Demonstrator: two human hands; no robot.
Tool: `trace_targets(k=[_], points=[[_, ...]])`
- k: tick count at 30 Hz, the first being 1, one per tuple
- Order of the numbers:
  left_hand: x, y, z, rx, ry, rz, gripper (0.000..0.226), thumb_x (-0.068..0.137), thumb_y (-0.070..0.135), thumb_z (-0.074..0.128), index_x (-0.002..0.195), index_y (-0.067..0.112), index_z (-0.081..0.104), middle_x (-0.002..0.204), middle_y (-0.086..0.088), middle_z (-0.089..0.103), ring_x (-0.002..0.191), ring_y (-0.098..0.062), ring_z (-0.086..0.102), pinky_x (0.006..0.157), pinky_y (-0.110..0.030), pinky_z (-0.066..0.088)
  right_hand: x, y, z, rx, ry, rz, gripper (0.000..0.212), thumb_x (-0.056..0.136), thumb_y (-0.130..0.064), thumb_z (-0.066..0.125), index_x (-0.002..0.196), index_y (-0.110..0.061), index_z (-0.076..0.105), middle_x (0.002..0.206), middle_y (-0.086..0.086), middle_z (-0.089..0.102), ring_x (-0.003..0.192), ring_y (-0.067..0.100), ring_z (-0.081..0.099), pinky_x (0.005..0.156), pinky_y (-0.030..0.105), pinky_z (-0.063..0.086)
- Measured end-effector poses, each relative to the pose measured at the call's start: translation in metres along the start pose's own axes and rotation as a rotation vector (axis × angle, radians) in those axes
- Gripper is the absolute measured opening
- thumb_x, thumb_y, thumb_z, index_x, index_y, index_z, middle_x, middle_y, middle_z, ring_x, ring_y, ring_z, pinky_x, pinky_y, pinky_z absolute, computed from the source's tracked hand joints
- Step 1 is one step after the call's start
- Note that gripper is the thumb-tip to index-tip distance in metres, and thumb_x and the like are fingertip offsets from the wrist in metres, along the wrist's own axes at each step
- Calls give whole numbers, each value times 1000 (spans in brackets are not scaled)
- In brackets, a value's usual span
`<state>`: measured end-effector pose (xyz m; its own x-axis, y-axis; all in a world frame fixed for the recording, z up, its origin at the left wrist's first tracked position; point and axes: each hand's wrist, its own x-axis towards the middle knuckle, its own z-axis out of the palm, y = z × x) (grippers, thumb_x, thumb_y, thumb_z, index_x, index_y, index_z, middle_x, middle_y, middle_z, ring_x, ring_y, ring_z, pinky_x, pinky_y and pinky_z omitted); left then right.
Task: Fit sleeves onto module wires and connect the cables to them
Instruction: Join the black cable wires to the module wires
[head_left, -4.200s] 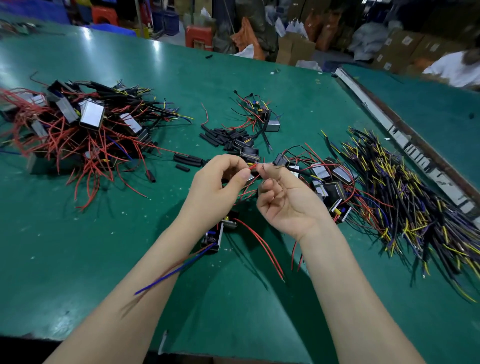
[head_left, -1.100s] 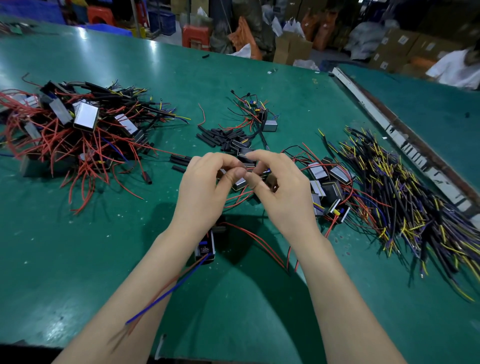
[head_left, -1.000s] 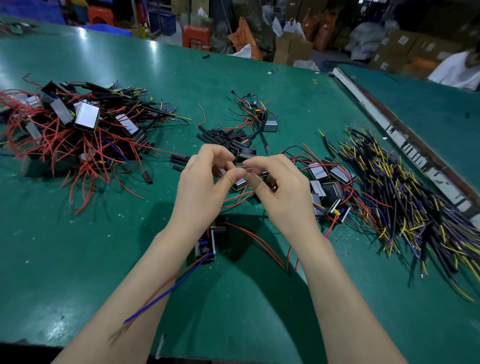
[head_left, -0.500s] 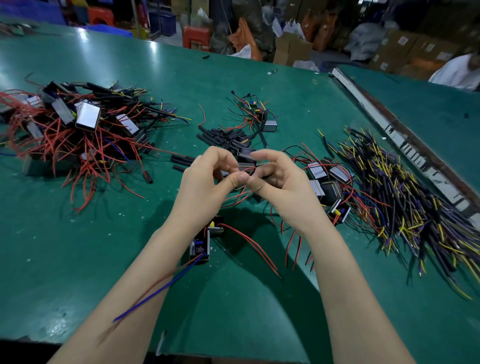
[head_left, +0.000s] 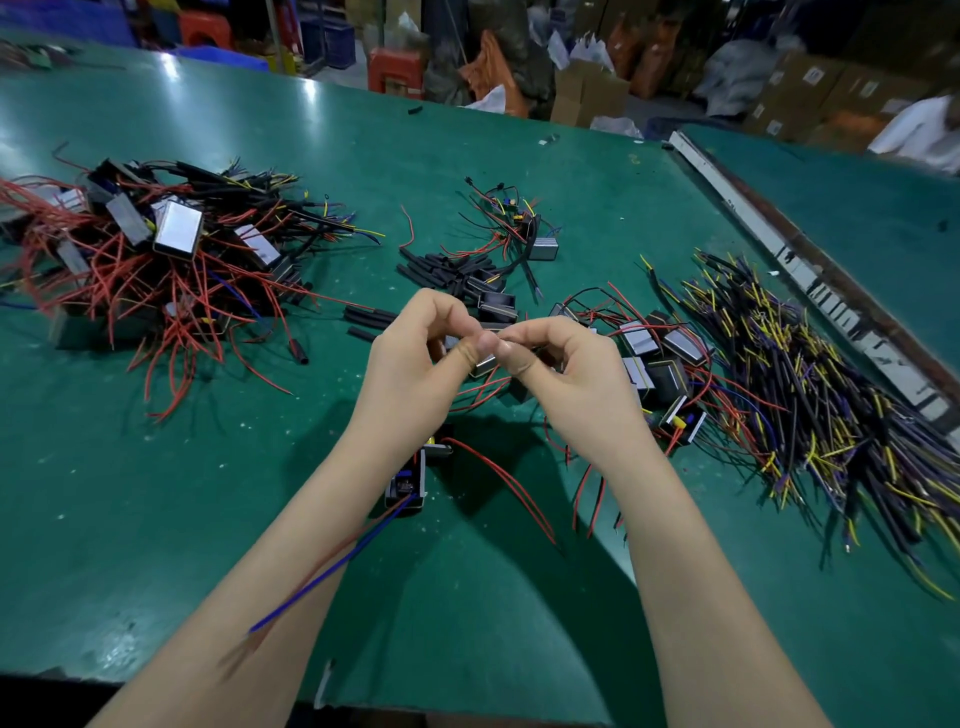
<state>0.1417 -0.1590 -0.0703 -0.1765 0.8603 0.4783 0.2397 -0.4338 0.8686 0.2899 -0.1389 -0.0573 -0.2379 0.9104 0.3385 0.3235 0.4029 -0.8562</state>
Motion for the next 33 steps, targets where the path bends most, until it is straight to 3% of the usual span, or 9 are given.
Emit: trace_targets(k=[3, 6, 11, 14, 16, 19, 23, 29, 33], points=[[1, 1, 1, -17, 9, -26, 25, 85, 13, 68, 81, 31, 52, 78, 12, 61, 74, -11, 56, 72, -36, 46, -1, -4, 1, -175, 55, -136, 4, 90, -18, 66, 87, -18, 68, 84, -11, 58, 79, 3, 53, 76, 16, 41], [2, 3, -1, -18, -2, -38, 23, 86, 11, 67, 83, 31, 57, 76, 15, 63, 74, -5, 58, 74, -33, 48, 0, -6, -1, -276, 55, -204, 8, 89, -15, 67, 93, -10, 72, 92, -5, 56, 90, 14, 51, 84, 21, 38], [1, 4, -1, 75, -36, 20, 19, 88, 19, 63, 84, 38, 60, 77, 16, 64, 76, -30, 58, 73, -38, 47, 0, -6, -6, -292, -14, -163, 10, 88, -10, 67, 96, -9, 73, 99, -1, 57, 102, 23, 48, 89, 13, 31], [0, 3, 0, 167, -64, 68, 16, 88, 25, 55, 84, 40, 57, 81, 22, 60, 79, -14, 56, 76, -33, 45, 0, -6, -5, -286, -44, -154, 9, 88, -9, 67, 94, -6, 72, 98, 3, 62, 103, 28, 51, 91, 20, 33], [0, 1, 1, 240, -68, 112, 10, 89, 23, 52, 86, 30, 58, 82, 24, 54, 79, -9, 50, 75, -23, 38, 0, -4, -4, -303, -44, -157, 9, 88, -10, 68, 94, -7, 73, 99, 6, 64, 102, 29, 53, 90, 24, 34], [-1, -2, 3, 362, -88, 174, 9, 94, 11, 53, 91, 10, 61, 84, 21, 47, 84, -19, 46, 73, -21, 31, 0, -1, -2, -331, -24, -163, 9, 88, -12, 67, 94, -8, 73, 99, 6, 64, 101, 30, 54, 90, 31, 37], [1, 2, 2, 385, -92, 187, 10, 95, 8, 51, 92, 6, 61, 84, 20, 45, 85, -19, 45, 74, -22, 29, -1, -1, 0, -273, 8, -173, 7, 89, -12, 66, 93, -9, 72, 93, -1, 60, 95, 26, 57, 88, 42, 45], [-2, 6, 0, 296, -63, 137, 9, 92, 21, 55, 95, 16, 62, 86, 20, 54, 85, -14, 51, 79, -23, 38, 0, -3, -1, -217, 26, -149, 8, 90, -9, 64, 94, -8, 71, 91, -4, 57, 85, 9, 55, 84, 21, 44], [-3, 8, -2, 297, -56, 168, 9, 85, 23, 59, 94, 25, 58, 82, 21, 57, 82, -10, 53, 77, -15, 39, -1, -4, -2, -205, 28, -124, 8, 90, -9, 64, 94, -9, 71, 91, -6, 57, 85, -4, 53, 82, 10, 40]])
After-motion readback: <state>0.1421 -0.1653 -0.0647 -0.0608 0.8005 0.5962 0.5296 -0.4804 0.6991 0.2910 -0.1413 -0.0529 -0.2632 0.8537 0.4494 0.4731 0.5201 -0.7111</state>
